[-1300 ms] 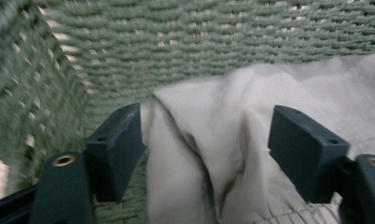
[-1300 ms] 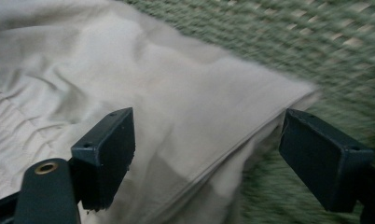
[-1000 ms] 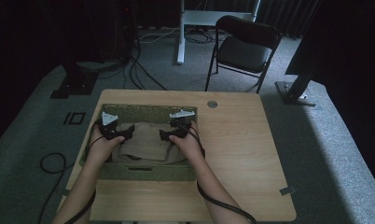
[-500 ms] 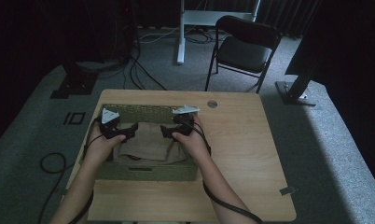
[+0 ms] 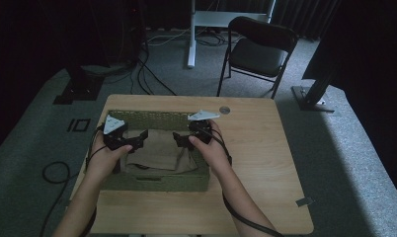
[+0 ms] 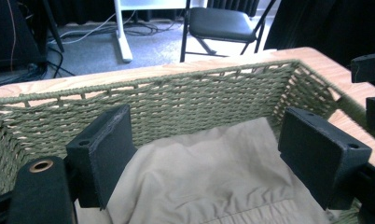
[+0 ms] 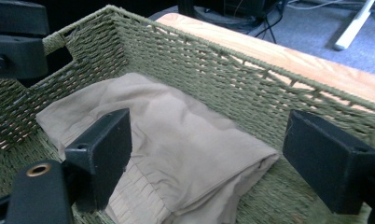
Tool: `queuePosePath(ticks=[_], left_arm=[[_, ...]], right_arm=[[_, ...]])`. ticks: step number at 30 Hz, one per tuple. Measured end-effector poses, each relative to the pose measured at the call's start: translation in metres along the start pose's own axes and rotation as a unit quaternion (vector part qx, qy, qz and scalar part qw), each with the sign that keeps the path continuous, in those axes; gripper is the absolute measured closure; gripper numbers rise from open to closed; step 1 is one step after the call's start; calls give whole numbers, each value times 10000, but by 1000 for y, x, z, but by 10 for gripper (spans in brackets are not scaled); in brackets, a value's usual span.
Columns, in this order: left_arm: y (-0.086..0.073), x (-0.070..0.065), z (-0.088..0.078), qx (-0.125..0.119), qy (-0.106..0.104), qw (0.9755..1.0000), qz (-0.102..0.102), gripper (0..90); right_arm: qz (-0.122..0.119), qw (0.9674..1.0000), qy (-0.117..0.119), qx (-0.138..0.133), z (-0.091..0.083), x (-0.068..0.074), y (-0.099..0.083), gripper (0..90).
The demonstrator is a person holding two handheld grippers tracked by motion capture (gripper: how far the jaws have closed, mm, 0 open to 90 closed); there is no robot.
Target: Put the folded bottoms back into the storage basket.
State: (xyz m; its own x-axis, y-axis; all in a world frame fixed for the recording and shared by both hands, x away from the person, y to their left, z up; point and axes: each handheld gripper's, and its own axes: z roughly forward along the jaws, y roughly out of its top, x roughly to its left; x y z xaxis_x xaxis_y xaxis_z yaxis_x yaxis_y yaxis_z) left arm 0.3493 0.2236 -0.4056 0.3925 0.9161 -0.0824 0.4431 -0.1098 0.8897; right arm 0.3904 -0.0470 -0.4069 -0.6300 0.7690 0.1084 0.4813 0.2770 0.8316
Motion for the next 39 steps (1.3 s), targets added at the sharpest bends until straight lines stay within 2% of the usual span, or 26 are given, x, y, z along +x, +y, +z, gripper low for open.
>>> queuePosePath(ticks=[3,6,10,14,20,26,32,36,39], left_arm=[[-1,-5,-6,-84,-60,9999,13,187],[-1,-11,-12,-187,-234,9995,-120,179],[-2,-22,-20,-246,-403,9989,-60,179],[-3,-29,-25,-315,-423,9986,-22,179],[-9,-38,-34,-381,-333,9987,76,179],[-24,-49,-40,-334,-495,9982,109,179],[-32,-57,-46,-389,-501,9978,166,179],[-36,-62,-50,-429,-558,9973,192,179],[-38,-64,-54,-492,-523,9972,207,178]], right_arm=[[-85,9999,-54,-34,-7,-1,0,153],[-86,9999,-60,31,-15,-4,-1,153],[-95,9998,-150,-17,-24,-10,-4,153],[-84,9998,-196,8,-32,-16,-8,153],[-35,9995,-302,17,-44,-26,-17,153],[21,9991,-408,-126,-60,-35,-28,153],[-22,9979,-602,-230,-75,-43,-37,153],[63,9973,-668,-281,-83,-50,-45,153],[104,9968,-735,-301,-88,-55,-52,153]])
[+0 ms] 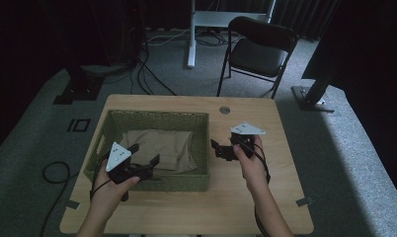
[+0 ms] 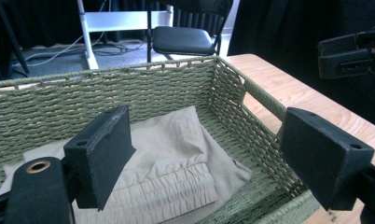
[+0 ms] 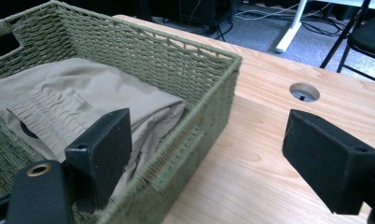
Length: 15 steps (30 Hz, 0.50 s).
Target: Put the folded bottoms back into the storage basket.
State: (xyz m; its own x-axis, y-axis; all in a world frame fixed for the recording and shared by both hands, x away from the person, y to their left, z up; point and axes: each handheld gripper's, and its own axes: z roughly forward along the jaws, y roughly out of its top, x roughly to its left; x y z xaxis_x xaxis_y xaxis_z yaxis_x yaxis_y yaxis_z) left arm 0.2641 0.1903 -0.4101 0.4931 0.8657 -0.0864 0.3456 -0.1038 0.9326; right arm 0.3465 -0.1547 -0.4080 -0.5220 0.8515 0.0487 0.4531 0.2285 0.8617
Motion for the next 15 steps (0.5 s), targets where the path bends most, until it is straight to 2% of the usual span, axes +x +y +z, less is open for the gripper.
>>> queuePosePath(ticks=[7,9,11,15], left_arm=[[-11,-6,-6,9,-37,10000,34,179],[-12,-6,-7,28,-9,9999,168,178],[-15,-5,-9,21,56,9998,177,179],[-24,-3,-12,41,81,9999,60,178]], right_arm=[[44,9998,-163,123,-6,-14,-17,152],[58,9998,-185,103,-8,-18,-21,153],[77,9997,-220,110,-10,-21,-25,153],[184,9994,-269,71,-17,-28,-32,153]])
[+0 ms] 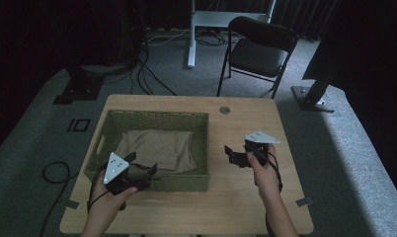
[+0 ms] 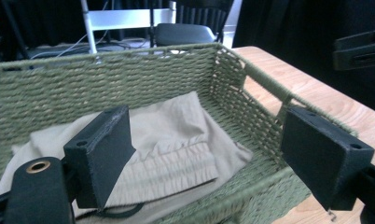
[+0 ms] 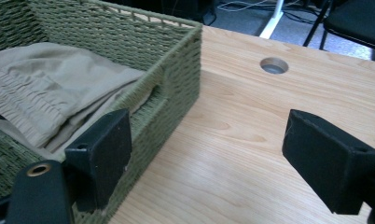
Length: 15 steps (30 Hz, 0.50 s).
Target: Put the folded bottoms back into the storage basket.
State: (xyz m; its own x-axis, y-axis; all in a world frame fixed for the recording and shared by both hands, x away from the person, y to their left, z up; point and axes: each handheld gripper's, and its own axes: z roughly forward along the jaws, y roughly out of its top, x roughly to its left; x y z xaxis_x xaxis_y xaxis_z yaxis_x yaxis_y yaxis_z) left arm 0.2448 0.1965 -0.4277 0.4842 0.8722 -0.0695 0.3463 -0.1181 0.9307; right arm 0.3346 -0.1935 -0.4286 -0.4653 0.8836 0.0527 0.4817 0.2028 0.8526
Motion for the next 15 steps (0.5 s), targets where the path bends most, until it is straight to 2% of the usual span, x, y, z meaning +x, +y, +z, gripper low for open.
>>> queuePosePath(ticks=[4,6,11,15], left_arm=[[-10,2,-4,8,42,10000,3,178],[-14,3,-6,-5,35,10000,-77,178],[-27,3,-9,47,22,9999,-102,179],[-35,-1,-15,67,77,9999,-38,178]], right_arm=[[35,10000,-71,-16,-6,-7,-8,153],[49,9999,-91,-45,-9,-10,-12,153],[80,9999,-89,78,-13,-16,-28,153],[153,9997,-116,159,-15,-21,-41,153]])
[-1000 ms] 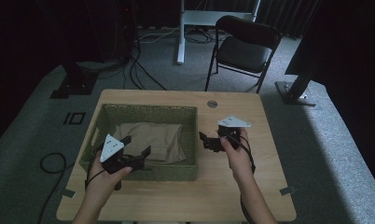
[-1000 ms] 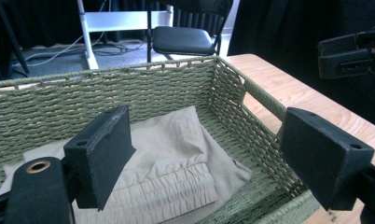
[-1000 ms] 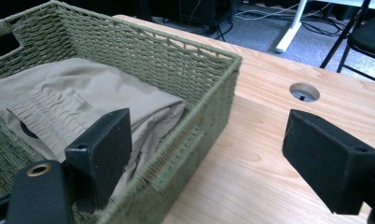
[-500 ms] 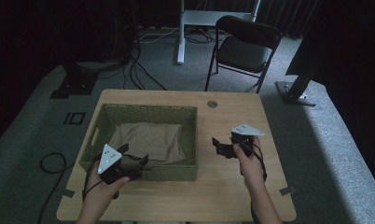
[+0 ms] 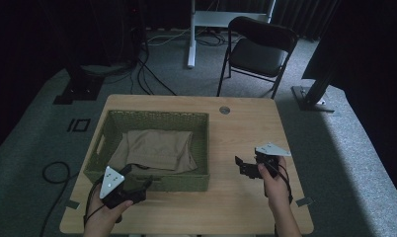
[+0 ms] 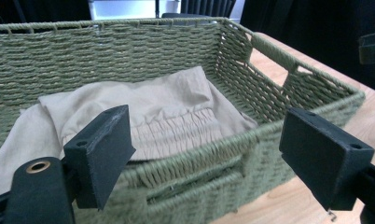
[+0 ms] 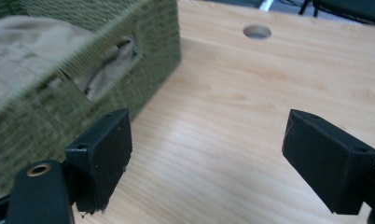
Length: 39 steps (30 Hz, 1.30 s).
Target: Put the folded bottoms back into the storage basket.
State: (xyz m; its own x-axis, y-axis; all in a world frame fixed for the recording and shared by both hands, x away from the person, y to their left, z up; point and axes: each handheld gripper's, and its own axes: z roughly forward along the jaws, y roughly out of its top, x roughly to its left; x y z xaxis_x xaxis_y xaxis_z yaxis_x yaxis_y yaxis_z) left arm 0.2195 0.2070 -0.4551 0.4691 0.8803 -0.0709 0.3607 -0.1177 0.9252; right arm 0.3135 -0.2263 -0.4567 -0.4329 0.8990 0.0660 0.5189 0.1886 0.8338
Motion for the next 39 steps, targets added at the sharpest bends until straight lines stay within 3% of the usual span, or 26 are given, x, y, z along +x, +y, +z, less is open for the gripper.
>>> queuePosePath(ticks=[5,8,12,17,24,32,39], left_arm=[[-13,-7,-8,39,28,10000,77,178],[-20,-8,-11,64,-17,10000,20,178],[-31,-8,-10,167,152,9997,130,178],[-42,-8,-6,283,94,9995,57,178],[-61,1,2,355,182,9991,-111,178],[-78,13,7,559,472,9971,-227,178],[-91,23,4,701,735,9943,-332,178]], right_arm=[[93,9998,-108,113,1,-10,-16,155],[137,9997,-149,158,1,-15,-24,155],[224,9993,-277,105,2,-20,-37,177],[233,9985,-408,294,5,-24,-54,177],[434,9965,-570,428,7,-33,-77,177],[466,9937,-832,585,5,-42,-92,166],[685,9882,-1211,638,-1,-53,-102,155]])
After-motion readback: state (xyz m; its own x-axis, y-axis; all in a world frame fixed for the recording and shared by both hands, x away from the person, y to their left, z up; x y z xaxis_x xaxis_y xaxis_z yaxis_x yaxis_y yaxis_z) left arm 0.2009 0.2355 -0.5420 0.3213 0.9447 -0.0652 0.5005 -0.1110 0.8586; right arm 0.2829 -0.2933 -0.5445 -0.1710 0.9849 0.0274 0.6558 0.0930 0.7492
